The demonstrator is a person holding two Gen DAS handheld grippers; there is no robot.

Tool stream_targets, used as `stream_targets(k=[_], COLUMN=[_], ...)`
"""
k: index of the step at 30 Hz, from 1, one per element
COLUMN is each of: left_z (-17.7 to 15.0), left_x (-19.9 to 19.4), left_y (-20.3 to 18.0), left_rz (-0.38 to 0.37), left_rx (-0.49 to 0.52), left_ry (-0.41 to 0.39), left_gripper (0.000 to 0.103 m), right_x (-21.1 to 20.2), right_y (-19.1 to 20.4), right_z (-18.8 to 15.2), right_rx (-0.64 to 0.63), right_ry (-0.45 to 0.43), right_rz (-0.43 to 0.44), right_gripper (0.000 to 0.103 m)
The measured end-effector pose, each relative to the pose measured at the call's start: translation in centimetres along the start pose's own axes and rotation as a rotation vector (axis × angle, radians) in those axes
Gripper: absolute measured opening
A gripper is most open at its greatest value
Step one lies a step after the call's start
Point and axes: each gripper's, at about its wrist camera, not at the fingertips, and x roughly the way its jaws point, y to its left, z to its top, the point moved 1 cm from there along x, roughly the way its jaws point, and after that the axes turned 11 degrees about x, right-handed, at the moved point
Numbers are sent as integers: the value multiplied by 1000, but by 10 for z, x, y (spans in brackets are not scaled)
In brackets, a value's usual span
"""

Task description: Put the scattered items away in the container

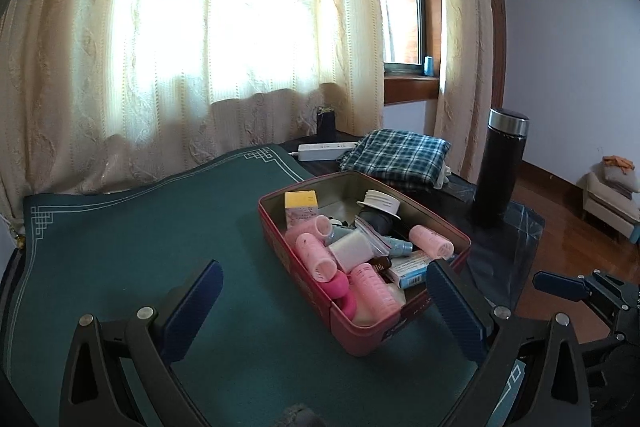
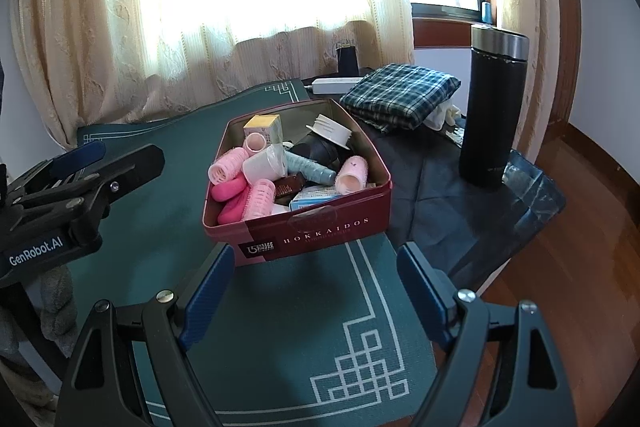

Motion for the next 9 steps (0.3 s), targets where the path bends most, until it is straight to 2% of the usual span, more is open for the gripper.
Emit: stream_targets(k=[5,9], left_z=[-2,-6], left_x=[7,13], left_y=[-5,-4], left_rz=[-46,-50], left_rx=[9,28], left_ry=[20,32], left_gripper=[103,103], right_x=[5,12], right_y=[-2,0], right_z=[-1,-4], right_rx=[4,6], right_ry=[14,36], right_rz=[-2,3], right_gripper=[86,86])
